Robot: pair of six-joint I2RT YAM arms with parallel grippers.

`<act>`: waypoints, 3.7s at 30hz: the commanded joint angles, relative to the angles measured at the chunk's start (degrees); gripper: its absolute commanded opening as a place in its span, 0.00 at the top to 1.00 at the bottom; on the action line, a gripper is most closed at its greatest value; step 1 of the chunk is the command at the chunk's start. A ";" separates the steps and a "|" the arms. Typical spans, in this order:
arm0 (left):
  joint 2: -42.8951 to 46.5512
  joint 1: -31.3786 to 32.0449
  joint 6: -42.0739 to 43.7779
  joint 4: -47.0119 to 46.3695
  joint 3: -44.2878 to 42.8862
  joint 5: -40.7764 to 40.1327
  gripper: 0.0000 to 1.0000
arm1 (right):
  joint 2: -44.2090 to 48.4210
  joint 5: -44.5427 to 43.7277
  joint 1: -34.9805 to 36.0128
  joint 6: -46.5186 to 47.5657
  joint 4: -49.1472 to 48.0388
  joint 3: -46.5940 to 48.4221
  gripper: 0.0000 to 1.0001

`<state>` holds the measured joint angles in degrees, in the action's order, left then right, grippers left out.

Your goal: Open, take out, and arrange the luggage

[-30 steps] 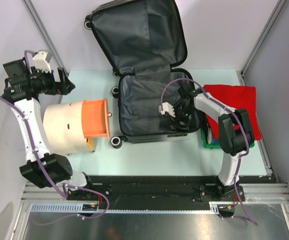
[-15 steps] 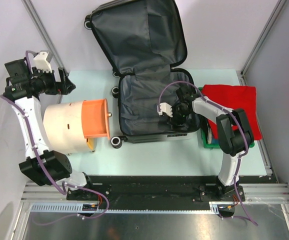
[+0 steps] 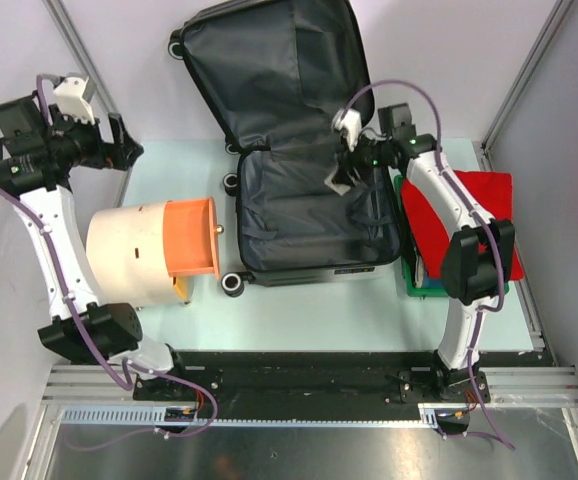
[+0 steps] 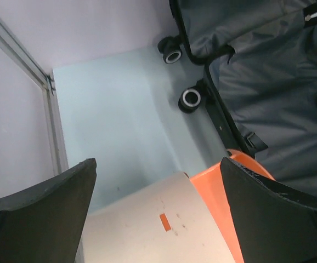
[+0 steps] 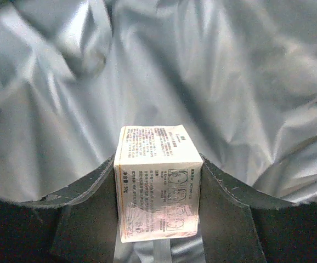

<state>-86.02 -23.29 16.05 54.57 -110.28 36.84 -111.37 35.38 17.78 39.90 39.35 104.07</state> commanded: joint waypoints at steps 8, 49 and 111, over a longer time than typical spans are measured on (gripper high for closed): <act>1.73 22.73 15.22 -0.95 -5.48 -1.59 0.00 | 1.59 13.75 -1.52 -72.33 -30.27 -2.96 0.91; -6.45 55.02 15.50 -4.91 1.38 -18.20 0.76 | 8.10 24.30 7.45 -92.98 -56.49 -11.79 0.37; 2.52 23.46 51.81 29.37 3.59 -12.33 0.10 | -2.53 24.04 6.12 -55.91 -26.36 3.76 0.13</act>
<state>-85.84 0.47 69.93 77.54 -100.92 20.08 -110.93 61.45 21.30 -29.50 2.24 101.43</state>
